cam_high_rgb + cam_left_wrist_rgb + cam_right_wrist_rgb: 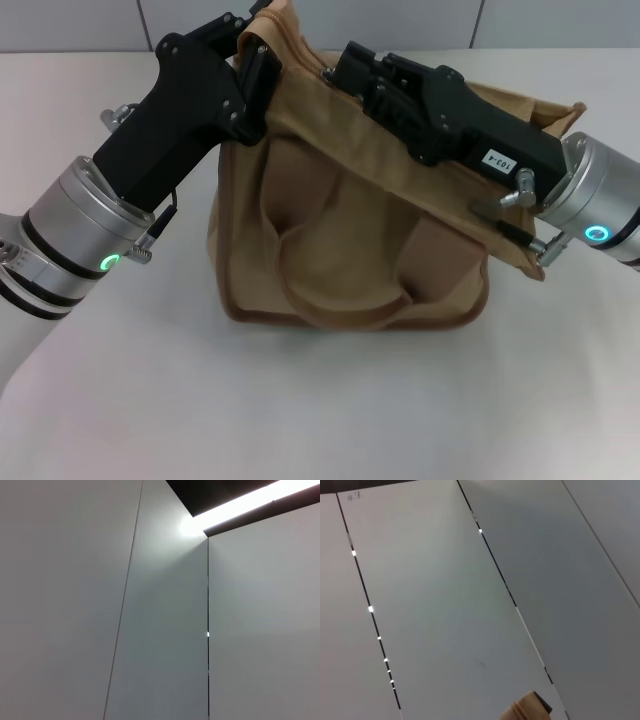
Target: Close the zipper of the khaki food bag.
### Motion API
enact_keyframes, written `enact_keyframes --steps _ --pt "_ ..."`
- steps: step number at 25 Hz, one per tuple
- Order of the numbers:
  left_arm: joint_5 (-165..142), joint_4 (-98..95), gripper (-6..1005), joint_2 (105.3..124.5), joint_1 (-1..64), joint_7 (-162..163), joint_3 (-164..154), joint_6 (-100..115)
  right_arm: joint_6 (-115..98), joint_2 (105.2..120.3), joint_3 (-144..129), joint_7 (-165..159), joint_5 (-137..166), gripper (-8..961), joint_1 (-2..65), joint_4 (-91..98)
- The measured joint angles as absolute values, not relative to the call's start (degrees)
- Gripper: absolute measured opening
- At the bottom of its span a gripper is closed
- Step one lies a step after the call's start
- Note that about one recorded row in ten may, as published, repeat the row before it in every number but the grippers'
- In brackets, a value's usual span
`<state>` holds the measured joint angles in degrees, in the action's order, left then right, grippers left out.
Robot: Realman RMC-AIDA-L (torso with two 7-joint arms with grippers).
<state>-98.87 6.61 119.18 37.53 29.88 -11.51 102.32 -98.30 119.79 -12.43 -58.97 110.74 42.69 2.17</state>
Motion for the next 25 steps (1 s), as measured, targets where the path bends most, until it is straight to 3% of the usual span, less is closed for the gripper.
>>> enact_keyframes --steps 18,25 --pt "-98.88 6.59 60 119.18 37.59 29.81 -11.52 102.39 -97.54 119.79 -12.74 -59.07 110.67 148 42.75 2.02" --pt "-98.66 6.6 61 119.18 37.43 29.81 -11.46 102.4 -97.83 119.67 -12.75 -59.35 110.66 23 41.92 2.35"
